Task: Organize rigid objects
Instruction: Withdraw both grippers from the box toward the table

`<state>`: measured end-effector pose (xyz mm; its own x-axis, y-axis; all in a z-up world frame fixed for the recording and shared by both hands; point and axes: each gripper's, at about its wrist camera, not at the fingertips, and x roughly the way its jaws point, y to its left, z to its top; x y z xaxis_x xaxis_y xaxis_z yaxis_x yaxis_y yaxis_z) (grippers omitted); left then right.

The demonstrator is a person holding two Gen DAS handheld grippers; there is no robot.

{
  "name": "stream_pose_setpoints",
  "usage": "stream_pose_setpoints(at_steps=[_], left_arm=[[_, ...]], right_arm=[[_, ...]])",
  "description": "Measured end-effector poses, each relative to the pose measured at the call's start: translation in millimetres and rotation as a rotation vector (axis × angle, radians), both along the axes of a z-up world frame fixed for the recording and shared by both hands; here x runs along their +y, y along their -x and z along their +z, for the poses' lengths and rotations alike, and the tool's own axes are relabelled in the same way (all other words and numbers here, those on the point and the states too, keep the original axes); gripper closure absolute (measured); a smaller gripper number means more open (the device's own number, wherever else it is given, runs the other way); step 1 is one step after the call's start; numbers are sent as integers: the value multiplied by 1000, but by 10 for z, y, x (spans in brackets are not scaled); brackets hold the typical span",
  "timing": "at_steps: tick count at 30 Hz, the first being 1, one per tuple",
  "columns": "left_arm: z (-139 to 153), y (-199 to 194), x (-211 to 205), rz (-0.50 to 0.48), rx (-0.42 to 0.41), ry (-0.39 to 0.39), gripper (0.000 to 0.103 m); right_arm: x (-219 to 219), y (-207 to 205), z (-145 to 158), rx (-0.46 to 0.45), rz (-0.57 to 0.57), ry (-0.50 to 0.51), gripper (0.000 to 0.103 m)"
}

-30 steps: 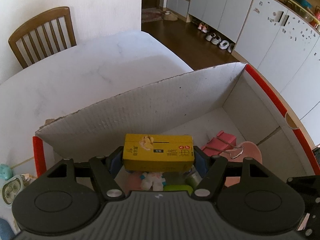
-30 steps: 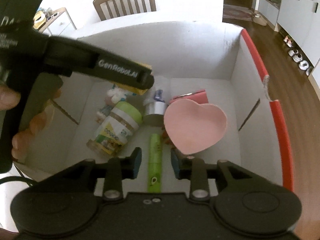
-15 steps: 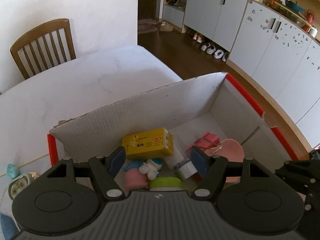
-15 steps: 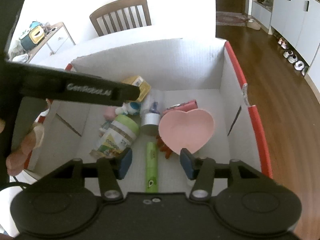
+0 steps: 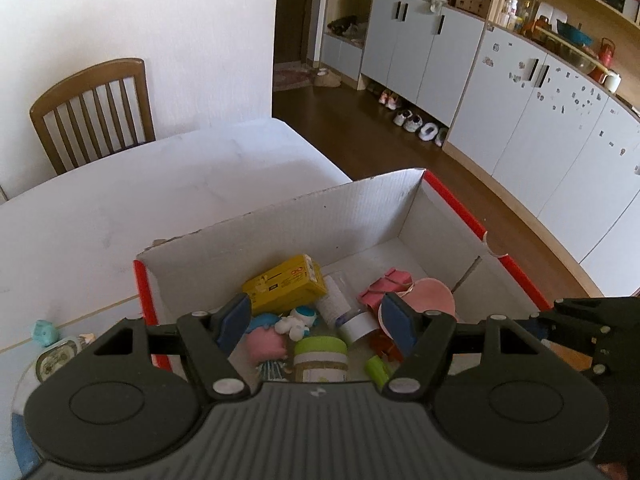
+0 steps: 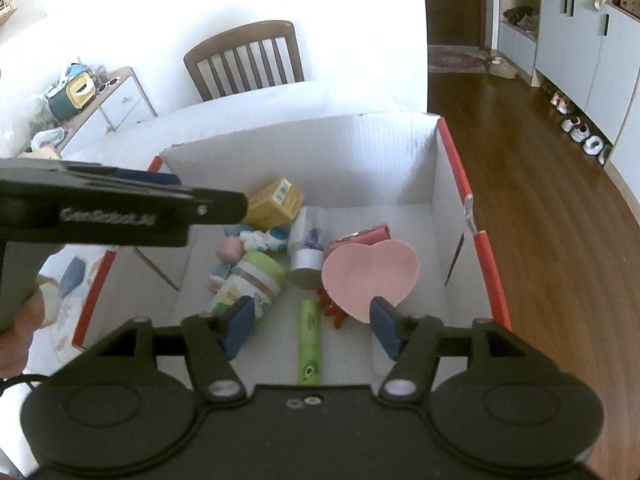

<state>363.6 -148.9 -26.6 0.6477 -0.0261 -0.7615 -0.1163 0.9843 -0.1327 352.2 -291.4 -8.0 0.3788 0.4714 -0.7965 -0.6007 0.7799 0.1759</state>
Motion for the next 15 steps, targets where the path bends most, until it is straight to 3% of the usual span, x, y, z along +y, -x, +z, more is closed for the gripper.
stream_pose_setpoints(at_steps=[7, 15], left_arm=[[141, 265, 47, 23, -41, -11, 25], [277, 608, 179, 61, -76, -3, 25]], right_arm=[[-10, 88, 91, -33, 1, -14, 31], [43, 273, 250, -96, 27, -42, 14]])
